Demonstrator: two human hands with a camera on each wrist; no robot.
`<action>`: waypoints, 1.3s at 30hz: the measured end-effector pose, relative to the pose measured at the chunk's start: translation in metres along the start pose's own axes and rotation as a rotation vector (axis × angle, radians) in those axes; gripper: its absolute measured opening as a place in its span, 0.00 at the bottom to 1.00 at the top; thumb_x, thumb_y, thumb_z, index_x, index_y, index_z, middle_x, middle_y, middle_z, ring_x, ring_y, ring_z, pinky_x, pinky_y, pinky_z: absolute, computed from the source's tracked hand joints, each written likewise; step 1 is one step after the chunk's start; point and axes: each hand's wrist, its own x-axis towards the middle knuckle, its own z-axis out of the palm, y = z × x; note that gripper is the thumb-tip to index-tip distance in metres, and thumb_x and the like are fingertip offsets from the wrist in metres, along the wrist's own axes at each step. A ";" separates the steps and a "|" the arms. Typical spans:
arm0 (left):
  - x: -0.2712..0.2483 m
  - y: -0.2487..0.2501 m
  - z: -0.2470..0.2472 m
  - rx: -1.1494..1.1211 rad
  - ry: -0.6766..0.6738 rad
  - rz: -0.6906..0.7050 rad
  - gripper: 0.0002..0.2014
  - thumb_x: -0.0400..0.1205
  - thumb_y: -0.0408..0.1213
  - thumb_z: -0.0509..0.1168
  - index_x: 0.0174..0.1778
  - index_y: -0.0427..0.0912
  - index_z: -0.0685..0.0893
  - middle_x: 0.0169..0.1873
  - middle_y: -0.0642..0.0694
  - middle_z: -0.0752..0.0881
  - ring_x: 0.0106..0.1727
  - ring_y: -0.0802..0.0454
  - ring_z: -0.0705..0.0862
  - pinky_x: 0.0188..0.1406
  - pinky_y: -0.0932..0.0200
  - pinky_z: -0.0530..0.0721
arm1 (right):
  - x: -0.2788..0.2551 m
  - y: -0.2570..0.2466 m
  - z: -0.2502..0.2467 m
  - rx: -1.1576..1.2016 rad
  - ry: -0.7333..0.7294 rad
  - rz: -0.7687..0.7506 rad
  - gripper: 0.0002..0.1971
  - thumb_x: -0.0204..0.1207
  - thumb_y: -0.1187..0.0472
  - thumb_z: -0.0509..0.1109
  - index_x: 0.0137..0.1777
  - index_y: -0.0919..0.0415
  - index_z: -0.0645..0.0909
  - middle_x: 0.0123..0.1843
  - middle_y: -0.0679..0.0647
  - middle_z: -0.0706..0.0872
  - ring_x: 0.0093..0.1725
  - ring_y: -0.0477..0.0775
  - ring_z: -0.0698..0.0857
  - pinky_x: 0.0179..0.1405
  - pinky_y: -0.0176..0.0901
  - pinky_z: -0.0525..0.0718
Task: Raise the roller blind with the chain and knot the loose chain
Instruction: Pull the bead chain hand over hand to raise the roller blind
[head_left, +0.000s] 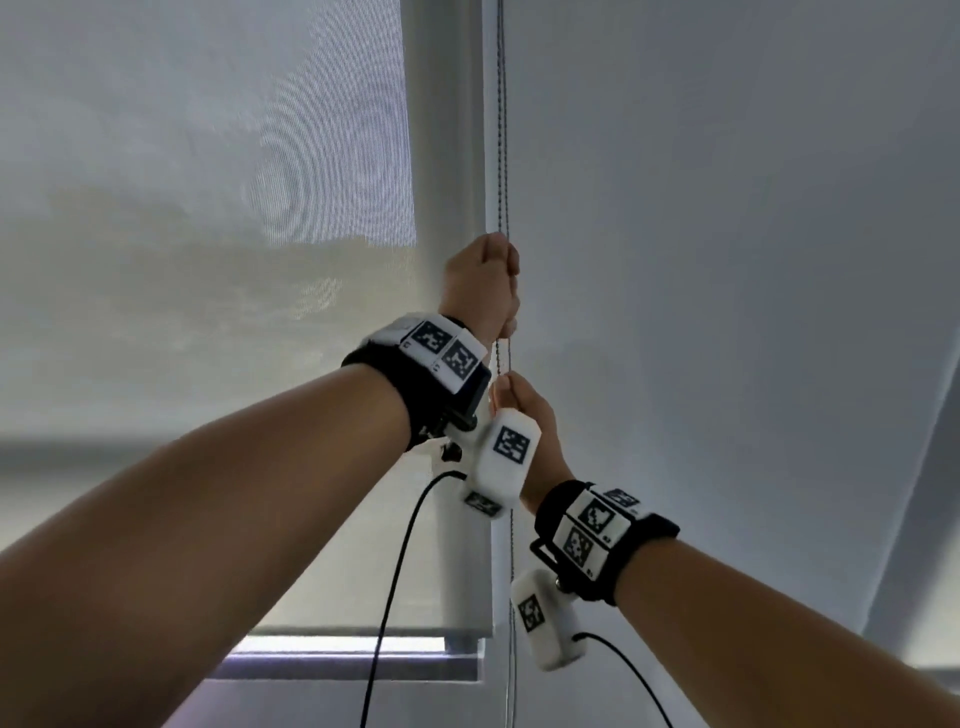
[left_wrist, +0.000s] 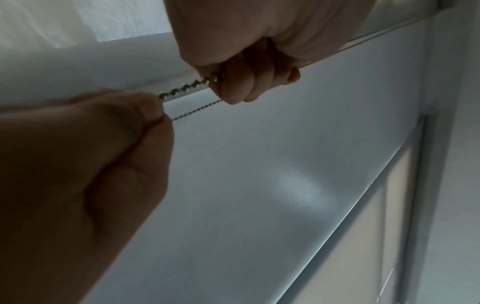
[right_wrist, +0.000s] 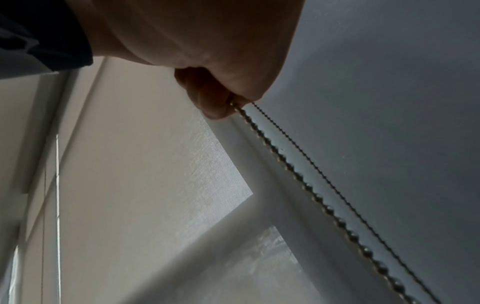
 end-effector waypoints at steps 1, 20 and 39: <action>-0.002 -0.002 0.001 0.009 0.011 -0.004 0.15 0.79 0.29 0.46 0.28 0.45 0.69 0.21 0.48 0.65 0.18 0.54 0.58 0.20 0.65 0.55 | -0.002 0.000 0.000 0.015 -0.007 0.011 0.16 0.84 0.67 0.57 0.33 0.55 0.65 0.31 0.47 0.67 0.36 0.50 0.64 0.40 0.46 0.65; -0.057 -0.079 -0.025 0.077 -0.019 -0.203 0.16 0.81 0.30 0.48 0.27 0.46 0.69 0.22 0.47 0.64 0.17 0.55 0.59 0.23 0.63 0.52 | 0.074 -0.106 0.001 0.056 -0.104 -0.116 0.17 0.87 0.62 0.50 0.56 0.69 0.80 0.36 0.64 0.85 0.36 0.61 0.84 0.32 0.48 0.85; -0.032 -0.053 -0.044 -0.127 -0.123 -0.114 0.20 0.86 0.41 0.52 0.51 0.28 0.82 0.44 0.33 0.88 0.46 0.43 0.87 0.62 0.43 0.80 | 0.053 -0.078 0.007 -0.041 0.014 -0.115 0.20 0.85 0.60 0.54 0.28 0.56 0.66 0.22 0.49 0.67 0.19 0.45 0.64 0.20 0.37 0.65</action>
